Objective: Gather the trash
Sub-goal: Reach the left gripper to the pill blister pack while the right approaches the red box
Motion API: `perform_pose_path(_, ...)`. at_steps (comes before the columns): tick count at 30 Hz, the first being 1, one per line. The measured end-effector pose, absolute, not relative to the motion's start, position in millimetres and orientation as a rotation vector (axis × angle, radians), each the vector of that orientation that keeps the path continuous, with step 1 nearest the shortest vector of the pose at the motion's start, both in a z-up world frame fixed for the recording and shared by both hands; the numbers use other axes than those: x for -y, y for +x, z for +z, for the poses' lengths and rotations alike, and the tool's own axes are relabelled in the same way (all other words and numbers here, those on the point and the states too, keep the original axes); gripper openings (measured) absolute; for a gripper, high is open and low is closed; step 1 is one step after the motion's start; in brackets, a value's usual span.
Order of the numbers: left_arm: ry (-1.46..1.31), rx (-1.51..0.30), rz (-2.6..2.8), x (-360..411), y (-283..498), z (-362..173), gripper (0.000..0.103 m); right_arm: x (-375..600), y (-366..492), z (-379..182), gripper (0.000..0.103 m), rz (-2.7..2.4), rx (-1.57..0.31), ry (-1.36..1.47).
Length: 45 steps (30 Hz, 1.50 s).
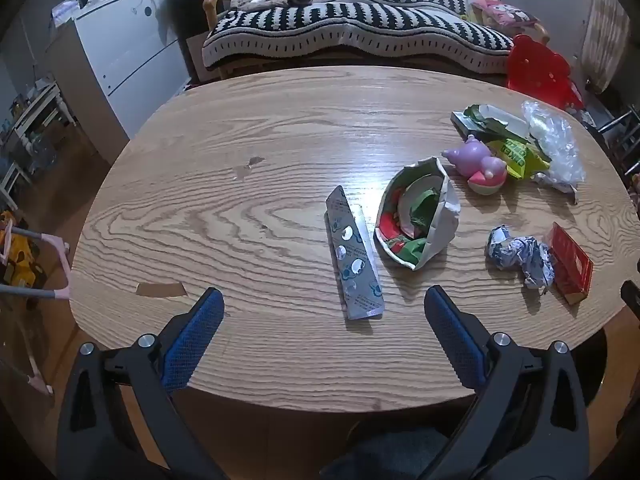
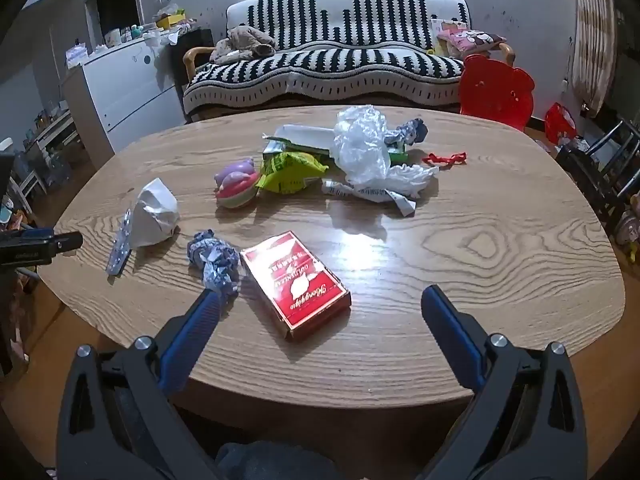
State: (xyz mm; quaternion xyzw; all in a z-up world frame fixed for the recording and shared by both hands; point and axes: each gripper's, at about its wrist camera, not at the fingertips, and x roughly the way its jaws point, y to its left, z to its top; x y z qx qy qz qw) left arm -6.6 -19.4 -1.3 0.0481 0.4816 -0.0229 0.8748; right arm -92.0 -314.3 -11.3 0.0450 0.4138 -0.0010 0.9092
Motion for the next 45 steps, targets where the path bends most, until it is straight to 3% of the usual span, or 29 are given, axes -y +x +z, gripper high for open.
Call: perform_pose_path(45, 0.087, -1.141, -0.027, 17, 27, -67, 0.098, 310, -56, -73, 0.097, 0.042, -1.017, 0.001)
